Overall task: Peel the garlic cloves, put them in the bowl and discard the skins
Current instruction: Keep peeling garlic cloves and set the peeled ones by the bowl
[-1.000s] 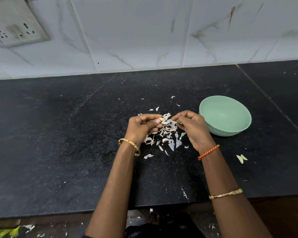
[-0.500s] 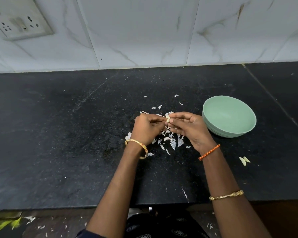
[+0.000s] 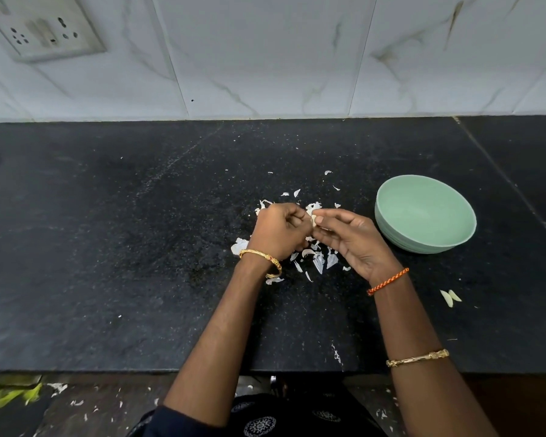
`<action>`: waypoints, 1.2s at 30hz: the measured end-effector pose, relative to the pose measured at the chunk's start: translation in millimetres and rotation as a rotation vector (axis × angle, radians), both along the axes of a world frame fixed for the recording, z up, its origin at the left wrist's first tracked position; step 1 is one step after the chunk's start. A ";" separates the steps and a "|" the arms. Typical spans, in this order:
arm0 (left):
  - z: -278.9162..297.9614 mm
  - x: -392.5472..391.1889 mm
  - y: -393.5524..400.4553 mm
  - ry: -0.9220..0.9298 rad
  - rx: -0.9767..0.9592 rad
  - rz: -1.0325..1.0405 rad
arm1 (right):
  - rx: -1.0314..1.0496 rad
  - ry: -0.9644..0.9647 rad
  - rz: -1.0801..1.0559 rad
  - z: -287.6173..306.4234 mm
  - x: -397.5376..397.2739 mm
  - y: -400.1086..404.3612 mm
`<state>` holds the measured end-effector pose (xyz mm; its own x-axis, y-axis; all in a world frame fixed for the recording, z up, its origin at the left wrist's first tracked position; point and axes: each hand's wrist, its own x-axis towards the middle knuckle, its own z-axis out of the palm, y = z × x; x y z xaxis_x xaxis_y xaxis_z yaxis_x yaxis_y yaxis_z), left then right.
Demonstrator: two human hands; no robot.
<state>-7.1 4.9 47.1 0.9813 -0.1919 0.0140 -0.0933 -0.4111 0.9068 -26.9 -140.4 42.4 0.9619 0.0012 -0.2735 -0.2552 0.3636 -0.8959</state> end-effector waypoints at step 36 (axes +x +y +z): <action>-41.3 -92.2 -176.1 0.417 -0.119 -0.253 | -1.077 0.257 -0.553 -25.7 -128.1 -146.6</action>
<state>-99.3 -171.2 5.9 0.8309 -0.4458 -0.3329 0.2033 -0.3137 0.9275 -155.0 -287.0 16.7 0.6800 -0.7304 -0.0642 -0.5143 -0.4127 -0.7517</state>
